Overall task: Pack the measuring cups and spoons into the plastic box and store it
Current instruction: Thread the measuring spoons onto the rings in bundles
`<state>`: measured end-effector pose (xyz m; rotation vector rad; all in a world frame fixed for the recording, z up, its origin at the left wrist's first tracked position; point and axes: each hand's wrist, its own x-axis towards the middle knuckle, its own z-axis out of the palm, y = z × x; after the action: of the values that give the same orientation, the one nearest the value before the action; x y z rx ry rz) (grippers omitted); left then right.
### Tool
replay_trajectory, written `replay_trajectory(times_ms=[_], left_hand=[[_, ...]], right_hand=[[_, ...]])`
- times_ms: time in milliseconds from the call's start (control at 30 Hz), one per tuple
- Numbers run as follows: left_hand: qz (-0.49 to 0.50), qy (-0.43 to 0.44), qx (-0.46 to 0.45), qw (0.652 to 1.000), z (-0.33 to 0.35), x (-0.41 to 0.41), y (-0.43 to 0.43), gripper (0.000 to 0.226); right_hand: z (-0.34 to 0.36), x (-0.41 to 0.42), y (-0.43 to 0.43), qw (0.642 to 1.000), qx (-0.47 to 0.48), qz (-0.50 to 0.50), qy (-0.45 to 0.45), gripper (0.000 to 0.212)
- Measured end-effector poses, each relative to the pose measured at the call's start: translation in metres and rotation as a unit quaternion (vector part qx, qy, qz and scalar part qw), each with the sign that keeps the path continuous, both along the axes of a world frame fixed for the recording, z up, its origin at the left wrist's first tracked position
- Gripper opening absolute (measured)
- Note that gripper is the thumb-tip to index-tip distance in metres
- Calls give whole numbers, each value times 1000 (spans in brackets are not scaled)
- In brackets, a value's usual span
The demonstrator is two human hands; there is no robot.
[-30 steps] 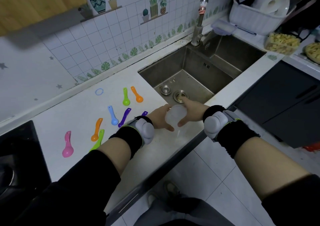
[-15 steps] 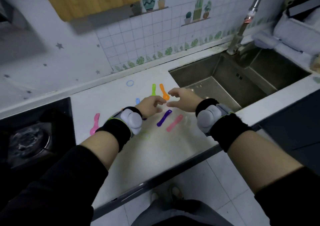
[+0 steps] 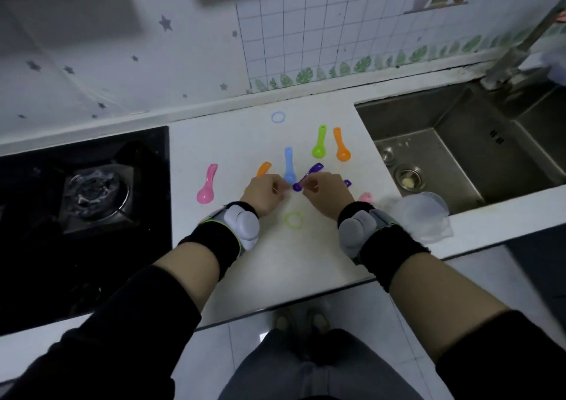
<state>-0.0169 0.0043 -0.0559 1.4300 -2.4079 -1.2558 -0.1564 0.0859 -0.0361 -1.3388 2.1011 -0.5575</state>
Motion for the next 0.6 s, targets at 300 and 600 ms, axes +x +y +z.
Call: replay_trajectory(times_ms=[300,600], left_hand=[[-7,-14,1,1000,-48,-3,10,25],[-18,-43,-16,999,-68,-13,13,20]], right_hand=[[-58,10,8,995,86,-52,16,9],[-82,15,5,989,131,-62,24,16]])
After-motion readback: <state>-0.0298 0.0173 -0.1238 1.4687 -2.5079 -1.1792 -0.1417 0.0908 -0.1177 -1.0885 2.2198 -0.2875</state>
